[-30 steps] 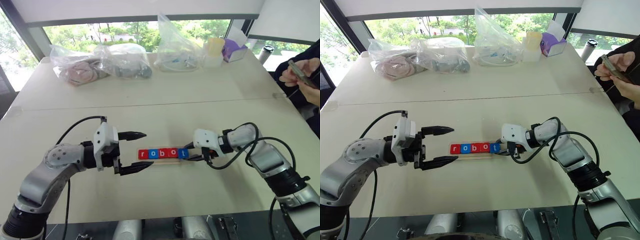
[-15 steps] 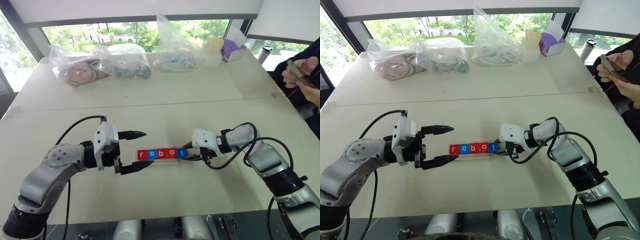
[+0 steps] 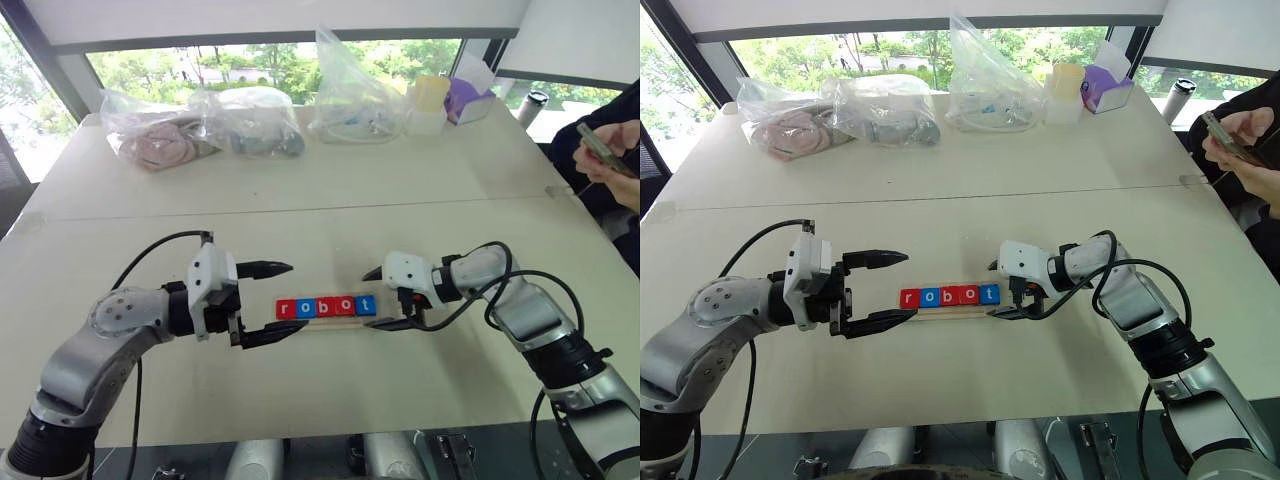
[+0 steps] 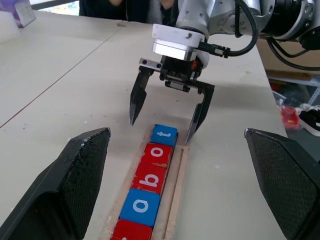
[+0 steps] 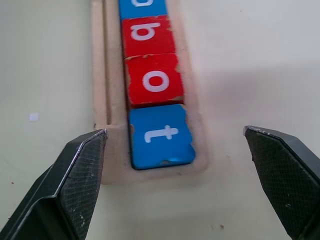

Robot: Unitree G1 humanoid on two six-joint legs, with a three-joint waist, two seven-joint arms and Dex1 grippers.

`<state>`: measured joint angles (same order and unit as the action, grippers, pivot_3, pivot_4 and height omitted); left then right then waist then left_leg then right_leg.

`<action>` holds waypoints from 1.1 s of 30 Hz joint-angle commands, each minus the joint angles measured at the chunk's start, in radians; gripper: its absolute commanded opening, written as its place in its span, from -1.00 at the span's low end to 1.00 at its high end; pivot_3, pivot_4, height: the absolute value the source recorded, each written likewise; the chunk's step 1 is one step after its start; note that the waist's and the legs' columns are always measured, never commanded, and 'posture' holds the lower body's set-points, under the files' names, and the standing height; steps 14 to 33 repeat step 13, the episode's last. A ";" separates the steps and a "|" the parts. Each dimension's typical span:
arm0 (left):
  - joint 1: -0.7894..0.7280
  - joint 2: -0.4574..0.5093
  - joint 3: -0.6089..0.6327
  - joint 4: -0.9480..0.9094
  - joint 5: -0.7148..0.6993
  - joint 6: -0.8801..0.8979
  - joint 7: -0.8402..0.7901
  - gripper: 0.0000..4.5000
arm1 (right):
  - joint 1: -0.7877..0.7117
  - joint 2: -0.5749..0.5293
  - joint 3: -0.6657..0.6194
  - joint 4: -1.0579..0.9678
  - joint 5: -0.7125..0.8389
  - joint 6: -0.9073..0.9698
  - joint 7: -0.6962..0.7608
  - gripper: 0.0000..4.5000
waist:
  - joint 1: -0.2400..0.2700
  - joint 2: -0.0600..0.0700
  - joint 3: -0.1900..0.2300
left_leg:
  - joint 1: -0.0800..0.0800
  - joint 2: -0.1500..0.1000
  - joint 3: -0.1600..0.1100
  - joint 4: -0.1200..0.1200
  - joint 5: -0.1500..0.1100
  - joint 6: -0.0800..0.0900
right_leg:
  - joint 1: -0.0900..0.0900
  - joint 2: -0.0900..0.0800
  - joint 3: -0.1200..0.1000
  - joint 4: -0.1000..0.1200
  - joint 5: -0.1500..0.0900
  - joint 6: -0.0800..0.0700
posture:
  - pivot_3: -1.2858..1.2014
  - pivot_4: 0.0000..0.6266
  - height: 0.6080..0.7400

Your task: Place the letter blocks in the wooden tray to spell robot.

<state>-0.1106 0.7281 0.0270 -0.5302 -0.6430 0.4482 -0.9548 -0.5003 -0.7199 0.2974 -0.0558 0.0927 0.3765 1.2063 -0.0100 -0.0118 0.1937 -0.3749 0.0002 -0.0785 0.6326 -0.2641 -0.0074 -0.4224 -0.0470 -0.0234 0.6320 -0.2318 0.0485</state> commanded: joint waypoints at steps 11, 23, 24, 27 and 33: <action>0.197 0.140 0.222 -0.075 -0.068 0.063 -0.038 1.00 | 0.235 -0.220 -0.293 -0.363 0.214 0.230 -0.008 0.99 | 0.000 0.000 0.000 | 0.000 0.000 0.000 0.000 0.000 0.000 | 0.000 0.000 0.000 0.000 -0.002 -0.003 | 0.03 -0.52 1.00; 0.220 0.158 0.242 -0.066 -0.061 0.057 -0.060 1.00 | 0.258 -0.236 -0.315 -0.394 0.240 0.252 -0.013 0.99 | 0.001 0.000 0.000 | 0.001 0.000 0.000 0.000 0.000 0.000 | 0.000 0.000 0.000 0.000 -0.002 -0.003 | 0.03 -0.52 1.00; 0.220 0.158 0.242 -0.066 -0.061 0.057 -0.060 1.00 | 0.258 -0.236 -0.315 -0.394 0.240 0.252 -0.013 0.99 | 0.001 0.000 0.000 | 0.001 0.000 0.000 0.000 0.000 0.000 | 0.000 0.000 0.000 0.000 -0.002 -0.003 | 0.03 -0.52 1.00; 0.220 0.158 0.242 -0.066 -0.061 0.057 -0.060 1.00 | 0.258 -0.236 -0.315 -0.394 0.240 0.252 -0.013 0.99 | 0.001 0.000 0.000 | 0.001 0.000 0.000 0.000 0.000 0.000 | 0.000 0.000 0.000 0.000 -0.002 -0.003 | 0.03 -0.52 1.00; 0.220 0.158 0.242 -0.066 -0.061 0.057 -0.060 1.00 | 0.258 -0.236 -0.315 -0.394 0.240 0.252 -0.013 0.99 | 0.001 0.000 0.000 | 0.001 0.000 0.000 0.000 0.000 0.000 | 0.000 0.000 0.000 0.000 -0.002 -0.003 | 0.03 -0.52 1.00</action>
